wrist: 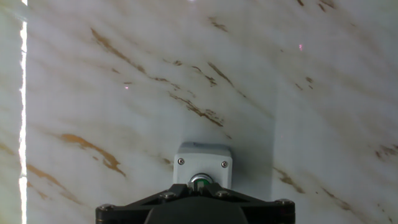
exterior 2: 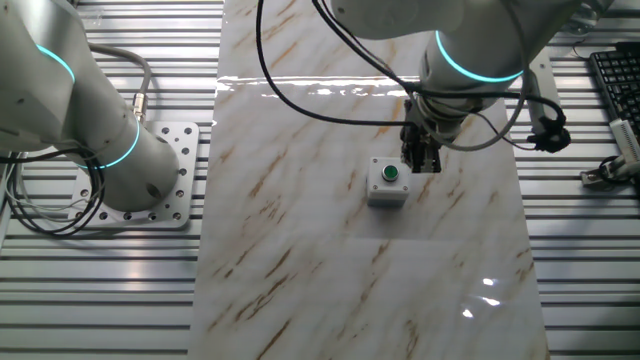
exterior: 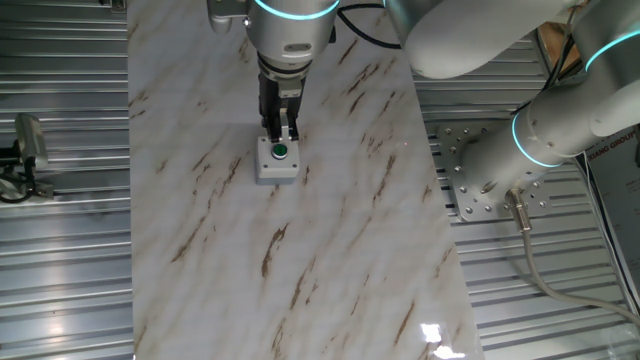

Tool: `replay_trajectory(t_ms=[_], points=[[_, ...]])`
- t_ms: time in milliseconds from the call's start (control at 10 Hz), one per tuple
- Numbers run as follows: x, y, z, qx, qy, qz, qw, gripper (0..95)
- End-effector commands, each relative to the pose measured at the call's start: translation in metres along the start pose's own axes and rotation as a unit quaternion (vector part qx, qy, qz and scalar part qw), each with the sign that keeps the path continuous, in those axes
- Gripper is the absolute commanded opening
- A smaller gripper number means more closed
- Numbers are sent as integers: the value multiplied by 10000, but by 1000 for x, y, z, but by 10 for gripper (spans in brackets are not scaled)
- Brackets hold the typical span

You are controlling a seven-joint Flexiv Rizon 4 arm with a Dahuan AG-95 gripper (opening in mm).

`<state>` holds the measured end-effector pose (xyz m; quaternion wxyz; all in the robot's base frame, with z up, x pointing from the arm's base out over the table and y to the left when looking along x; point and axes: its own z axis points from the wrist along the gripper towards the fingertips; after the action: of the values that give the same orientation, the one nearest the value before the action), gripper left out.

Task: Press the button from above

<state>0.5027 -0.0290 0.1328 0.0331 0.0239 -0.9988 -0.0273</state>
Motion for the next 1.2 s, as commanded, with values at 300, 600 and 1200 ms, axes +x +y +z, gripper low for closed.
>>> replay_trajectory(t_ms=[300, 600, 1200], points=[[-2, -1, 13, -4, -41, -7, 10000, 0], [-3, -1, 23, -31, -46, 36, 10000, 0], [15, 1, 26, -30, -90, 81, 9999, 0]])
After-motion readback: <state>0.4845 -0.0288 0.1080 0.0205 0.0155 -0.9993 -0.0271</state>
